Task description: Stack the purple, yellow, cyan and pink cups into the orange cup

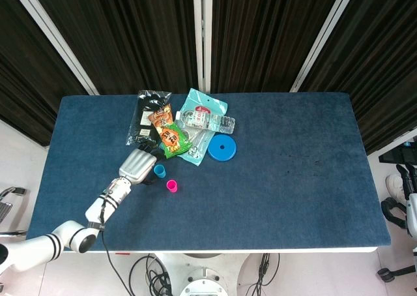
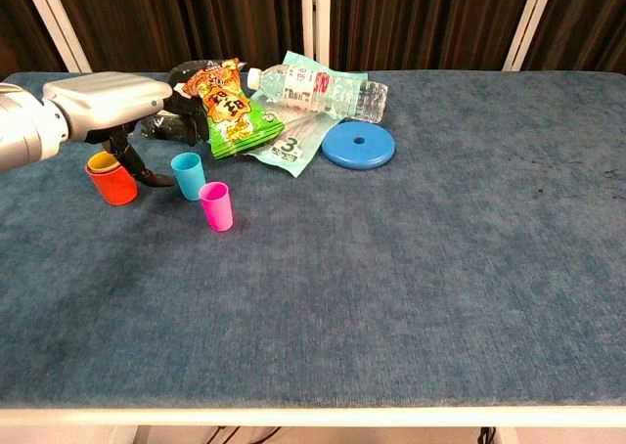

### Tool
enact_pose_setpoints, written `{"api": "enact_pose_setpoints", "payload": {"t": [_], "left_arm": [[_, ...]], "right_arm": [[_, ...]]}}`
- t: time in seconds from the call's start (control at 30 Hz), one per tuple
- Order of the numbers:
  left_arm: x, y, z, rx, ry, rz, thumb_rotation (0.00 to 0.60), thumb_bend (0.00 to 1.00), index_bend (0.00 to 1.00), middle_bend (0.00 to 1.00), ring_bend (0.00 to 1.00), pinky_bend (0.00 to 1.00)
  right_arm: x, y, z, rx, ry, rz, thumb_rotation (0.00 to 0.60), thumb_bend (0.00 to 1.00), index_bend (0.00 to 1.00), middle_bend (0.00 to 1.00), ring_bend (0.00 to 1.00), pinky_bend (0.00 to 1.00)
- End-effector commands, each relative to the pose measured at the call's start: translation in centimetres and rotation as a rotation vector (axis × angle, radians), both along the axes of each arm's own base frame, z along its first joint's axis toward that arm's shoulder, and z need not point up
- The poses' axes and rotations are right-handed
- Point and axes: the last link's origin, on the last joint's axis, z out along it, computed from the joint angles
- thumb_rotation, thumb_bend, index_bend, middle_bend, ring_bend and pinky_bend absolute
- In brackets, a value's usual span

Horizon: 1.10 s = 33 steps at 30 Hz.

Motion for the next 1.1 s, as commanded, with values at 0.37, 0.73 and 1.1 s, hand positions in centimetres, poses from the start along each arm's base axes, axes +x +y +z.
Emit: {"api": "enact_pose_setpoints", "payload": {"t": [0.37,0.73,1.1], "left_arm": [[0.0,0.3,-0.9,-0.006,0.007,-0.009,0.6,0.22,0.4,0.43,0.19,0.14],[0.0,0.5,-1.2,0.017,0.012,-0.017,0.6,0.24,0.5,0.54,0.28,0.18],[0.7,0.4,0.8,0.05,-0.128,0.041,0.6,0.24,0.52,0.56,0.29,0.18]], "right_arm": [[-0.4,0.0,-0.2,0.011,-0.001,-0.017,0.6,0.29,0.0,0.0,0.0,0.0],[-0.7,-0.1,-0.4,0.025,-0.002,-0.028,0.6,0.29,0.0,0.0,0.0,0.0],[-0.6,-0.2,-0.2,0.024,-0.001,-0.025,0.6,0.29,0.0,0.0,0.0,0.0]]}}
